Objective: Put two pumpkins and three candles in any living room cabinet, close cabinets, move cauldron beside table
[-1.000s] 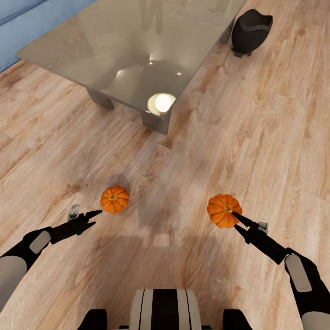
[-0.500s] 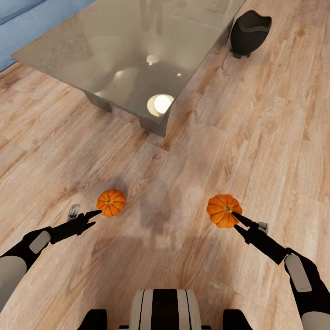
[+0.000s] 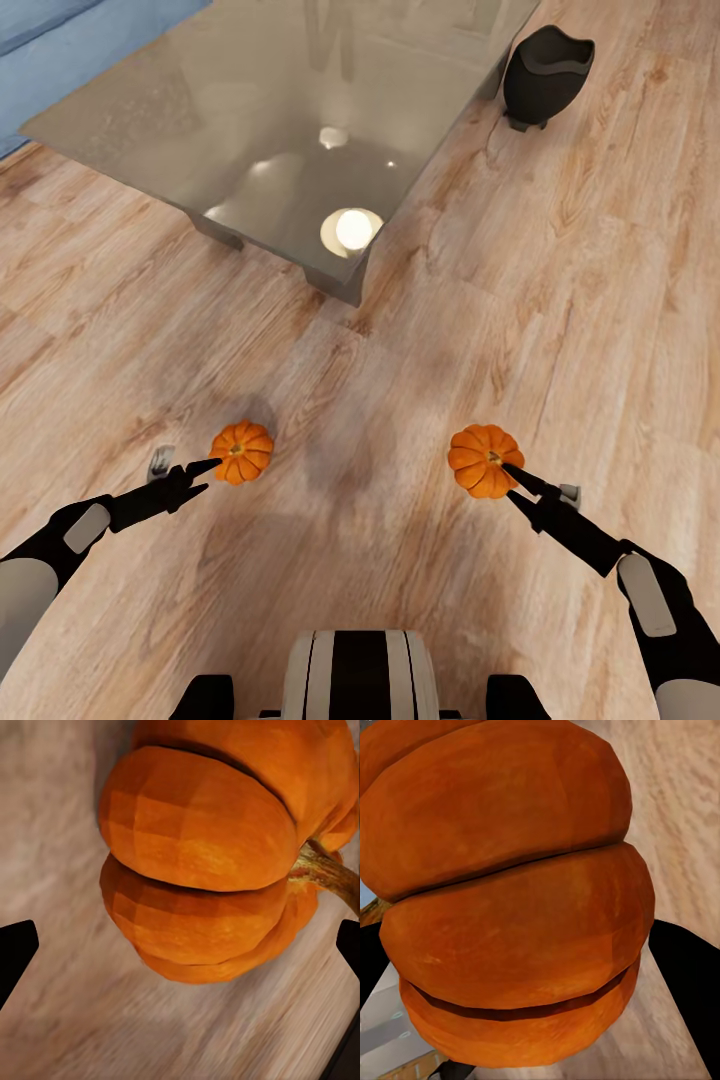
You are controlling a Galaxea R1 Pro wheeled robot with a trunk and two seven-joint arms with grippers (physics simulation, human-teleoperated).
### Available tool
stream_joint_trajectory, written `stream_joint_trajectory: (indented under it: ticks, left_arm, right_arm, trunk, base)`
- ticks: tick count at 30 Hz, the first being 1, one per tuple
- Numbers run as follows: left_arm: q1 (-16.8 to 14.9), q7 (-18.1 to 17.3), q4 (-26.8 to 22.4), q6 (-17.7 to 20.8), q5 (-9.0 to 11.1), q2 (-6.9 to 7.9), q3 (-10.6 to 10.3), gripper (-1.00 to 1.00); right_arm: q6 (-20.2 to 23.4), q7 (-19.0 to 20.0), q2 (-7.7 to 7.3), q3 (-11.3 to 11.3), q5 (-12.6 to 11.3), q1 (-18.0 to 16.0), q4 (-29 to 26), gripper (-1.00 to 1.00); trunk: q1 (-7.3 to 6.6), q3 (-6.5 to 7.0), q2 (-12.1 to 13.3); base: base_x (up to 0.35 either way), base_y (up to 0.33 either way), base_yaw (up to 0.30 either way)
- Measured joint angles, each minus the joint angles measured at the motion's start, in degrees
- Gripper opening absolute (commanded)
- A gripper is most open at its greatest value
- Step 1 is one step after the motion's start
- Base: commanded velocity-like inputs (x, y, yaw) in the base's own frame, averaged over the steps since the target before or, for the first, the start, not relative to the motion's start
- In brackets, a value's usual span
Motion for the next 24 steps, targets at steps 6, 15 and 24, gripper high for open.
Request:
stream_joint_trajectory:
  ticks: [6, 15, 24]
  left_arm:
    - [0.0, -0.1, 0.0, 0.0, 0.0, 0.06, 0.0, 1.00]
    - [0.0, 0.0, 0.0, -0.1, 0.0, 0.07, 0.0, 1.00]
    - [0.0, 0.0, 0.0, -0.1, 0.0, 0.03, 0.0, 1.00]
  right_arm:
    - [0.0, 0.0, 0.00, 0.2, 0.1, 0.0, 0.0, -1.00]
    - [0.0, 0.0, 0.00, 0.2, 0.0, 0.0, 0.0, -1.00]
    - [-0.1, -0.1, 0.00, 0.2, 0.0, 0.0, 0.0, -1.00]
  trunk:
    - [0.01, 0.00, 0.0]
    - [0.01, 0.00, 0.0]
    - [0.01, 0.00, 0.0]
  base:
    - [0.071, 0.011, 0.000]
    - [0.127, 0.069, 0.000]
    - [0.009, 0.005, 0.000]
